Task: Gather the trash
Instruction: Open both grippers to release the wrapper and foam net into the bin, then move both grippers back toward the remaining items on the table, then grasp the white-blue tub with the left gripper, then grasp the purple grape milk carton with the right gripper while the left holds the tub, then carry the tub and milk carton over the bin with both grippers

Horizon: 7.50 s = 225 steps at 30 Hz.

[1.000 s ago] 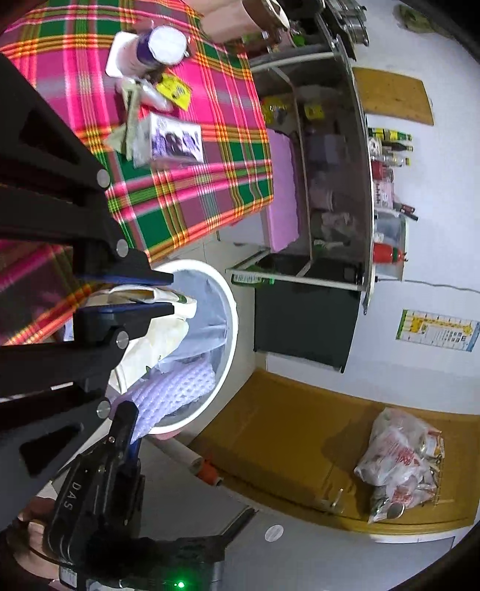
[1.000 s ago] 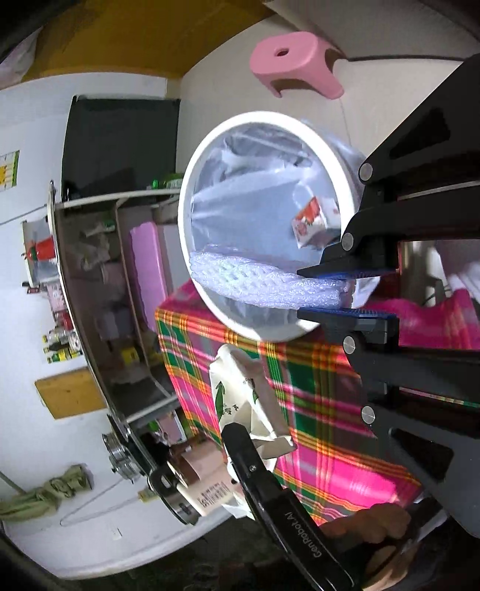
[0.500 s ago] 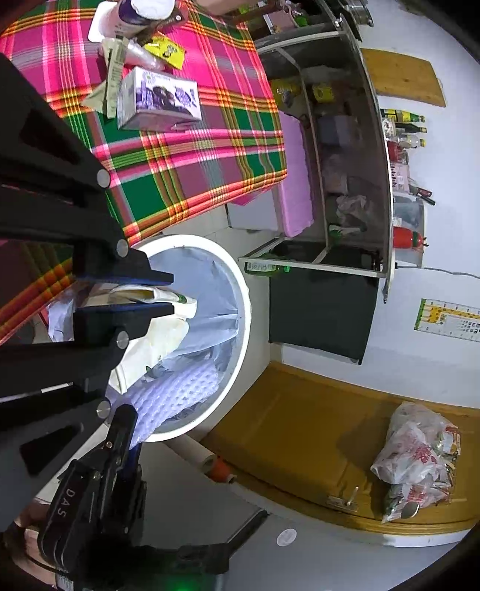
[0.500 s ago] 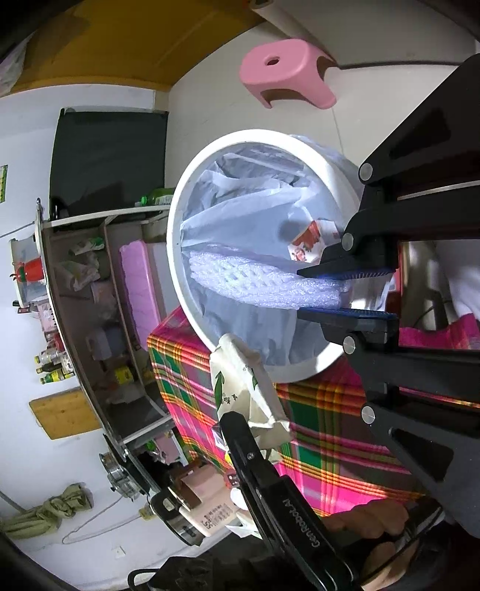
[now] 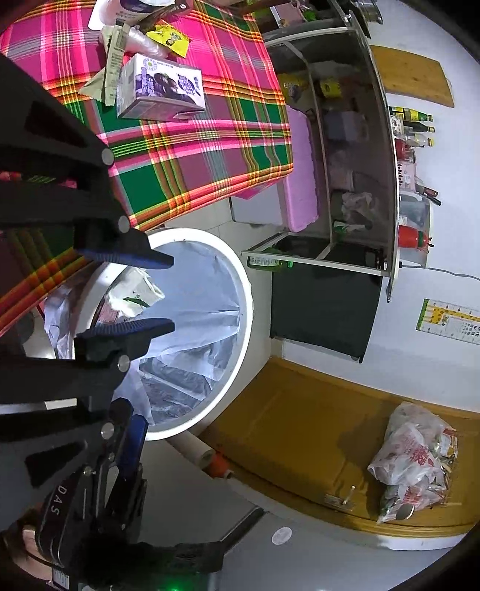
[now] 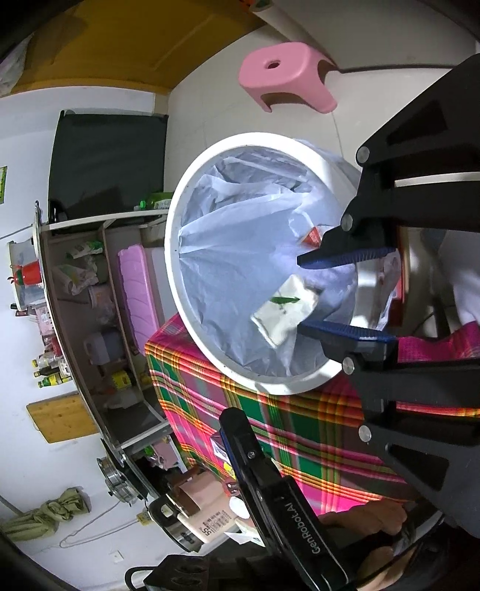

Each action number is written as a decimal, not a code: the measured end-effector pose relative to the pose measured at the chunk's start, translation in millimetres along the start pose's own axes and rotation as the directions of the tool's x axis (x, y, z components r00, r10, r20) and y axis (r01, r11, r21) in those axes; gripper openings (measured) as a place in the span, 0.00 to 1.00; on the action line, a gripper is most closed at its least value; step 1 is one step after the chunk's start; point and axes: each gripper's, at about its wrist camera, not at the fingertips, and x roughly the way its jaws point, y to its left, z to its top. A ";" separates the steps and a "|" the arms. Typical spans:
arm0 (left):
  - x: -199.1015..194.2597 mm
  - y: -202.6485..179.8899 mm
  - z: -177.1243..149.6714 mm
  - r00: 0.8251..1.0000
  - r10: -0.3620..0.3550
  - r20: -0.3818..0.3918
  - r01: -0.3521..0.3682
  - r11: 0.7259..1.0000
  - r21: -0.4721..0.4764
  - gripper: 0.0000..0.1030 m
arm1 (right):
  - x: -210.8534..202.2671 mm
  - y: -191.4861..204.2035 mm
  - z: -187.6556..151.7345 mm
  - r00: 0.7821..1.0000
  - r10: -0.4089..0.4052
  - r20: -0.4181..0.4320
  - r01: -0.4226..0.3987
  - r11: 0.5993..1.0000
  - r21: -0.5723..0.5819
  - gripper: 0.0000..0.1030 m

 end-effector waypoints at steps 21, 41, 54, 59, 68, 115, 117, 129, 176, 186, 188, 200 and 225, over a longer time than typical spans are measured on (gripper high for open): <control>-57.1 16.4 -23.6 0.997 0.071 0.041 -0.070 0.997 -0.042 0.28 | -36.6 41.8 -9.3 0.997 0.050 0.064 -0.045 0.995 -0.089 0.31; -100.2 57.3 -76.3 0.980 0.196 0.020 -0.191 0.972 -0.136 0.28 | -29.0 87.8 -31.7 0.985 0.167 0.038 -0.159 0.975 -0.157 0.31; -120.0 93.1 -88.1 0.962 0.272 0.028 -0.261 0.944 -0.204 0.35 | -18.2 116.0 -26.0 0.976 0.216 0.009 -0.210 0.957 -0.198 0.46; -124.0 110.7 -85.5 0.950 0.309 0.031 -0.295 0.928 -0.228 0.38 | -7.3 126.3 -22.4 0.975 0.223 -0.017 -0.221 0.951 -0.216 0.46; -123.7 149.2 -73.2 0.921 0.387 0.037 -0.365 0.894 -0.261 0.48 | 8.1 141.1 -7.9 0.973 0.231 -0.021 -0.230 0.947 -0.222 0.46; -103.4 217.3 -49.4 0.915 0.401 0.040 -0.369 0.875 -0.314 0.45 | 105.2 209.2 45.7 0.977 0.202 -0.070 -0.212 0.957 -0.196 0.50; -107.9 218.5 -51.8 0.915 0.401 0.045 -0.367 0.874 -0.319 0.45 | 110.8 213.6 46.1 0.979 0.187 -0.075 -0.198 0.961 -0.194 0.50; -118.8 227.7 -61.3 0.917 0.394 0.058 -0.352 0.870 -0.344 0.45 | 126.8 239.6 43.0 0.999 0.022 -0.032 -0.030 0.966 -0.257 0.51; -122.8 228.9 -68.4 0.930 0.362 0.061 -0.319 0.879 -0.355 0.45 | 137.1 202.4 59.9 1.000 -0.014 -0.010 0.012 0.984 -0.177 0.65; -118.0 227.4 -67.1 0.933 0.356 0.056 -0.316 0.883 -0.346 0.45 | 141.6 234.5 72.0 0.997 -0.051 0.052 0.062 0.971 -0.230 0.65; -117.5 228.1 -67.3 0.933 0.355 0.055 -0.315 0.883 -0.347 0.45 | 147.0 237.7 74.1 0.995 -0.080 0.061 0.092 0.967 -0.236 0.65; -117.0 231.9 -69.7 0.937 0.346 0.052 -0.307 0.883 -0.355 0.45 | 167.7 217.5 76.2 0.992 -0.121 -0.019 0.117 0.981 -0.154 0.65; -128.8 160.6 -62.5 0.950 0.303 0.073 -0.273 0.923 -0.271 0.45 | 52.3 177.4 30.6 0.995 0.099 0.009 -0.096 0.982 -0.164 0.54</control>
